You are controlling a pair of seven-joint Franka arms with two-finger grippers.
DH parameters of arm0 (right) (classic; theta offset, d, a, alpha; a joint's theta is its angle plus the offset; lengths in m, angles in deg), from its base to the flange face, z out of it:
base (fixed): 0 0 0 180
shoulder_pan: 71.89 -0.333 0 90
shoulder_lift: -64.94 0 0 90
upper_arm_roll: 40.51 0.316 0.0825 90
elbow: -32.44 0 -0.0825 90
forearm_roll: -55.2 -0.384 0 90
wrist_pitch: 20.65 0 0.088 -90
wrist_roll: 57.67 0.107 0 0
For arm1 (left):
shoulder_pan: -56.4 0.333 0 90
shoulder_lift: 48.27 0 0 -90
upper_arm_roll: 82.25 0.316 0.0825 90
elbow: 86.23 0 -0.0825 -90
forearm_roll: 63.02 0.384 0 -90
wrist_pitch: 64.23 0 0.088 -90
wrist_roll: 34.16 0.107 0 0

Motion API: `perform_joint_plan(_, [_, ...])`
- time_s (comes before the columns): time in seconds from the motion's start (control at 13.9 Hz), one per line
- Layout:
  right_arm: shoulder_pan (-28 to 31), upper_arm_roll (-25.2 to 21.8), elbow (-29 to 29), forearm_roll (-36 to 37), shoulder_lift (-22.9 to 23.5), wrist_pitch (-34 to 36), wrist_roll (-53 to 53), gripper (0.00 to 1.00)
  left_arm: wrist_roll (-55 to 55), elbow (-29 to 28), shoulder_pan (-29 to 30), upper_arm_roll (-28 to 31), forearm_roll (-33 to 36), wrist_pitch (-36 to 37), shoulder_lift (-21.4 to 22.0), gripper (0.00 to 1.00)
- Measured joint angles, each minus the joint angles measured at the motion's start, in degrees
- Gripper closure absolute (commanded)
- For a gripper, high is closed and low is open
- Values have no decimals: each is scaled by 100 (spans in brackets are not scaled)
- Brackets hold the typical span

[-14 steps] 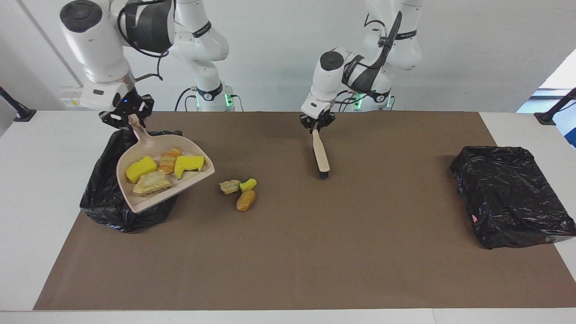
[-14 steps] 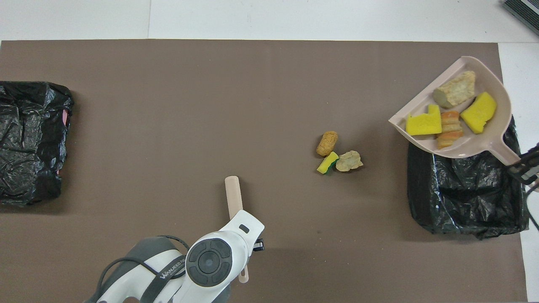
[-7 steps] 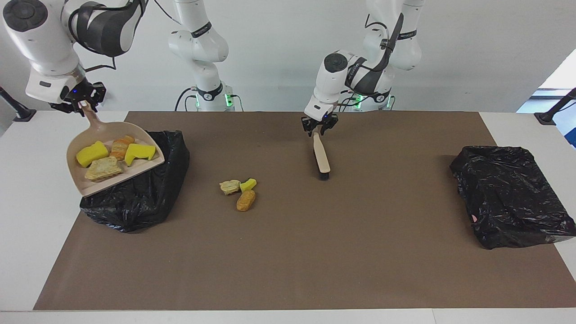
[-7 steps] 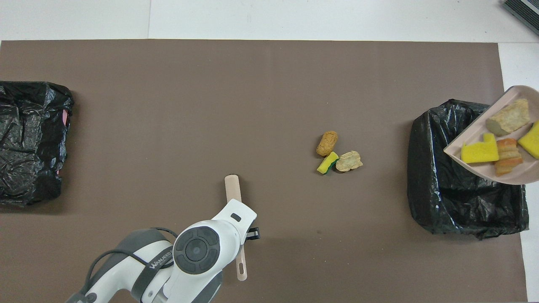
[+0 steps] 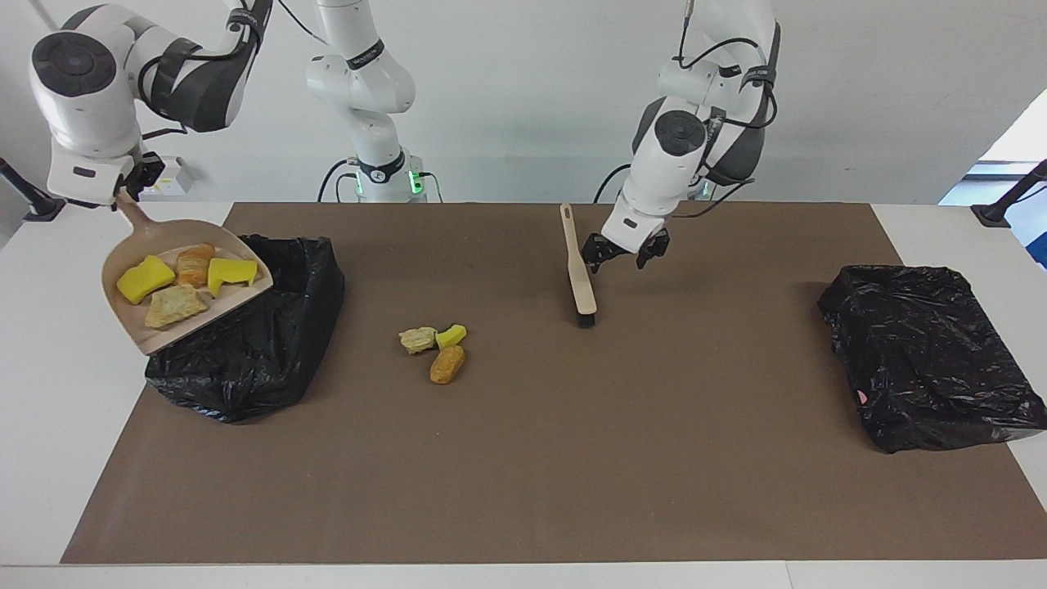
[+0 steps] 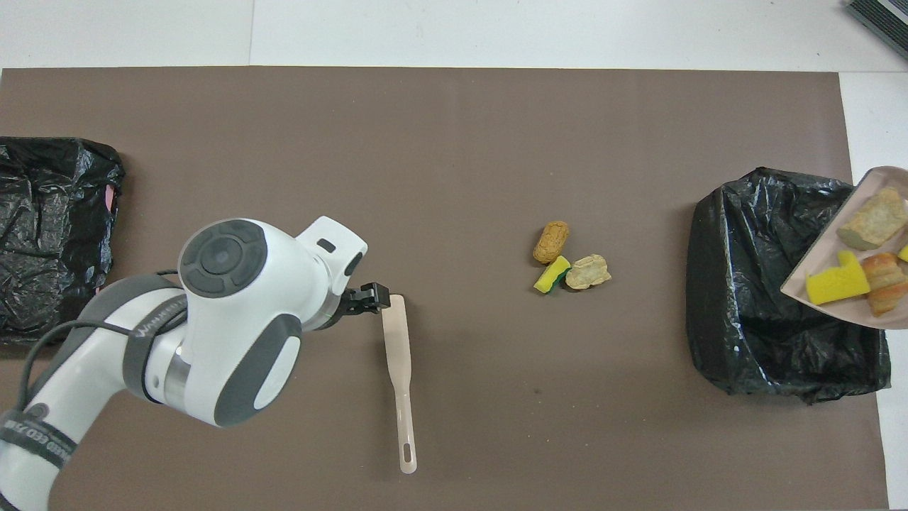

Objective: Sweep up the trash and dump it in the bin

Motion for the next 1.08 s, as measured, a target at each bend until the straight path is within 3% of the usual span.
perform_joint_plan(0.14, [-1,31,-67,516,99,-79,-72,100,463,324,454,5,0,86,-84,0])
perform_joint_plan(0.58, [-268,131,-84,1535,310,-289,-350,100,2594,1269,1756,28,66,1505,-81,0])
perform_joint_plan(1.08, [-303,139,-6,2059,314,-517,-927,100,3483,2307,2403,47,597,2794,-50,0])
